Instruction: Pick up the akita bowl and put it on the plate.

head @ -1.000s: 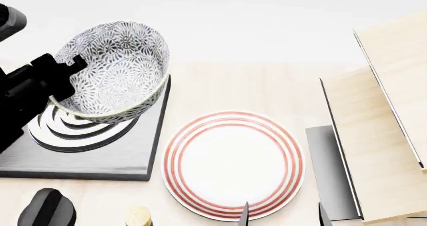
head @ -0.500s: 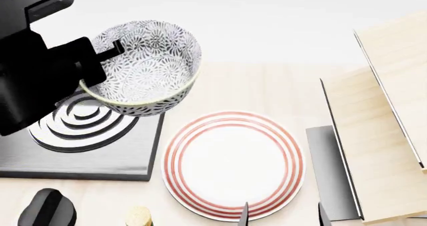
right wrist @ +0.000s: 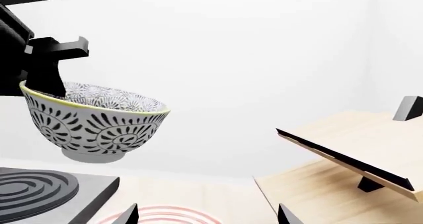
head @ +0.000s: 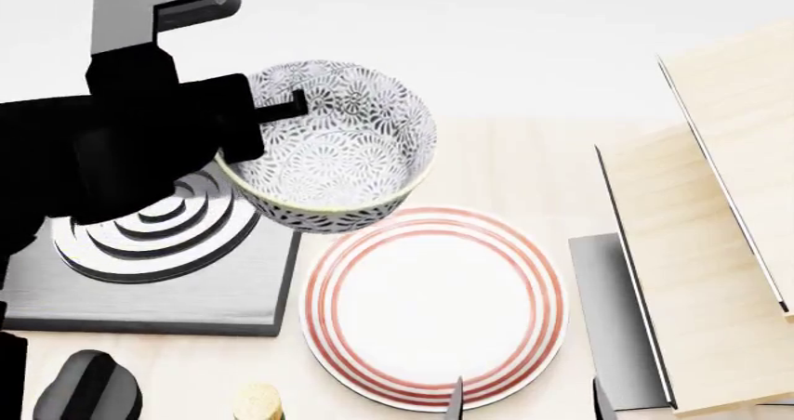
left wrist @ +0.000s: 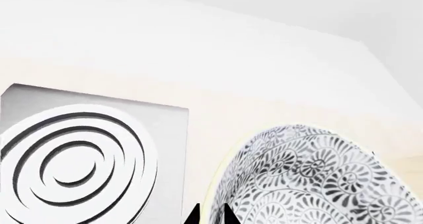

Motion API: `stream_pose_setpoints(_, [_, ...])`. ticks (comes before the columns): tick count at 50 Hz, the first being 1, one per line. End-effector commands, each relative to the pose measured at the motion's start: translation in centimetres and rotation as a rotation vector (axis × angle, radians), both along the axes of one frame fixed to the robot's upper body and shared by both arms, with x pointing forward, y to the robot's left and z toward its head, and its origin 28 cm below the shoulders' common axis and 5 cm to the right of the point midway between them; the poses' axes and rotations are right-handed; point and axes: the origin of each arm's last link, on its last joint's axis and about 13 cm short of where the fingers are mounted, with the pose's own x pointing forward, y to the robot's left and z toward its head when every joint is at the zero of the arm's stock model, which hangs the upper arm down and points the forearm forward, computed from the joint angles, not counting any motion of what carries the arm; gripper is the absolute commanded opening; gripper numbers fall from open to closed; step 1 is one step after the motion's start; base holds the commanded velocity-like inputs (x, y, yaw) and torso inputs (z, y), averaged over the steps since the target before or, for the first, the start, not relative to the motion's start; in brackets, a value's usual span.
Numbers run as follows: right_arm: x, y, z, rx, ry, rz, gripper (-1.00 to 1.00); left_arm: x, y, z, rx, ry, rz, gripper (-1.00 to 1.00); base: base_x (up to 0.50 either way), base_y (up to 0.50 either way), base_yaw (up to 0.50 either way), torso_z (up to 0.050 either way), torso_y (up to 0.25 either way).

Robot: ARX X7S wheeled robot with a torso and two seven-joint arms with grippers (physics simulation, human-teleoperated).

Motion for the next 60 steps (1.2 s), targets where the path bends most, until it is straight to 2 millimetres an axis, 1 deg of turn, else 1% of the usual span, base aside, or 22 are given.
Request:
stream_pose_setpoints(1, [0.0, 0.0, 0.0, -0.002, 0.002, 0.001, 1.00, 1.0, -1.1, -0.8, -0.055, 0.043, -0.021, -1.00, 0.00, 0.00, 0.00, 0.000, 0.000])
stream_pose_setpoints(5, [0.1, 0.1, -0.1, -0.007, 0.005, 0.003, 1.00, 0.7, -1.6, -0.5, -0.081, 0.038, -0.029, -1.00, 0.00, 0.00, 0.00, 0.000, 0.000])
stream_pose_setpoints(13, [0.0, 0.1, -0.1, -0.012, 0.004, 0.004, 1.00, 0.5, -1.7, -0.3, -0.158, 0.041, -0.025, -1.00, 0.00, 0.00, 0.00, 0.000, 0.001])
stream_pose_setpoints(14, [-0.1, 0.1, 0.0, -0.011, 0.003, 0.004, 1.00, 0.5, -1.8, -0.4, -0.115, 0.030, -0.013, -1.00, 0.00, 0.00, 0.00, 0.000, 0.000])
stream_pose_setpoints(15, [-0.1, 0.1, -0.1, -0.012, 0.003, 0.004, 1.00, 0.4, -1.8, -0.5, -0.137, 0.040, -0.029, -1.00, 0.00, 0.00, 0.00, 0.000, 0.000])
stream_pose_setpoints(19, [-0.1, 0.1, -0.1, -0.013, 0.003, 0.005, 1.00, 0.4, -1.9, -0.6, -0.107, 0.025, -0.021, -1.00, 0.00, 0.00, 0.00, 0.000, -0.041])
stream_pose_setpoints(22, [0.0, 0.1, -0.1, -0.013, 0.004, 0.002, 1.00, 0.6, -1.7, -0.7, -0.184, 0.044, -0.043, -1.00, 0.00, 0.00, 0.00, 0.001, -0.066])
stream_pose_setpoints(30, [0.0, 0.2, -0.2, -0.014, 0.009, 0.004, 1.00, 0.2, -1.7, -0.3, -0.198, 0.015, -0.054, -1.00, 0.00, 0.00, 0.00, 0.000, 0.000])
stream_pose_setpoints(35, [0.0, 0.2, -0.2, -0.015, 0.009, 0.004, 1.00, 0.3, -1.9, -1.1, -0.175, 0.007, -0.051, -1.00, 0.00, 0.00, 0.00, 0.000, 0.000])
stream_pose_setpoints(39, [0.1, 0.1, -0.3, -0.012, 0.012, 0.003, 1.00, 0.6, -1.9, -1.5, -0.231, 0.030, -0.067, -1.00, 0.00, 0.00, 0.00, 0.000, 0.000])
stream_pose_setpoints(40, [0.1, 0.1, -0.3, -0.014, 0.012, 0.002, 1.00, 0.7, -1.9, -1.6, -0.218, 0.024, -0.059, -1.00, 0.00, 0.00, 0.00, 0.000, 0.000])
stream_pose_setpoints(41, [0.1, 0.2, -0.3, -0.015, 0.012, 0.003, 1.00, 0.7, -1.9, -1.8, -0.251, 0.040, -0.089, -1.00, 0.00, 0.00, 0.00, 0.000, 0.000])
stream_pose_setpoints(43, [0.1, 0.2, -0.3, -0.014, 0.014, 0.005, 1.00, 0.8, -1.8, -1.9, -0.261, 0.031, -0.066, -1.00, 0.00, 0.00, 0.00, 0.000, 0.000])
stream_pose_setpoints(44, [0.1, 0.2, -0.4, -0.016, 0.014, 0.004, 1.00, 0.8, -1.8, -1.9, -0.272, 0.039, -0.094, -1.00, 0.00, 0.00, 0.00, 0.000, 0.000])
stream_pose_setpoints(48, [0.1, 0.2, -0.4, -0.018, 0.016, 0.005, 1.00, 0.7, -1.8, -1.8, -0.258, 0.001, -0.085, -1.00, 0.00, 0.00, 0.00, 0.000, 0.000])
stream_pose_setpoints(49, [0.2, 0.3, -0.4, -0.018, 0.017, 0.005, 1.00, 0.7, -1.7, -1.7, -0.295, -0.003, -0.092, -1.00, 0.00, 0.00, 0.00, 0.000, 0.000])
stream_pose_setpoints(50, [0.1, 0.3, -0.4, -0.019, 0.017, 0.005, 1.00, 0.7, -1.8, -1.8, -0.278, -0.002, -0.092, -1.00, 0.00, 0.00, 0.00, 0.000, 0.000])
stream_pose_setpoints(51, [0.1, 0.3, -0.4, -0.019, 0.017, 0.005, 1.00, 0.8, -1.8, -1.9, -0.310, 0.004, -0.094, -1.00, 0.00, 0.00, 0.00, 0.000, 0.000])
stream_pose_setpoints(53, [0.1, 0.3, -0.4, -0.020, 0.015, 0.006, 1.00, 0.8, -1.8, -2.2, -0.257, -0.020, -0.062, -1.00, 0.00, 0.00, 0.00, 0.000, 0.000])
stream_pose_setpoints(54, [0.1, 0.3, -0.4, -0.020, 0.016, 0.005, 1.00, 0.9, -1.8, -2.4, -0.287, -0.010, -0.076, -1.00, 0.00, 0.00, 0.00, 0.018, -0.119])
stream_pose_setpoints(59, [0.2, 0.3, -0.5, -0.021, 0.020, 0.003, 1.00, 1.1, -1.9, -2.8, -0.292, -0.008, -0.082, -1.00, 0.00, 0.00, 0.00, 0.028, -0.117])
stream_pose_setpoints(60, [0.2, 0.3, -0.5, -0.019, 0.020, 0.004, 1.00, 1.1, -1.9, -2.8, -0.333, 0.002, -0.092, -1.00, 0.00, 0.00, 0.00, 0.014, -0.008])
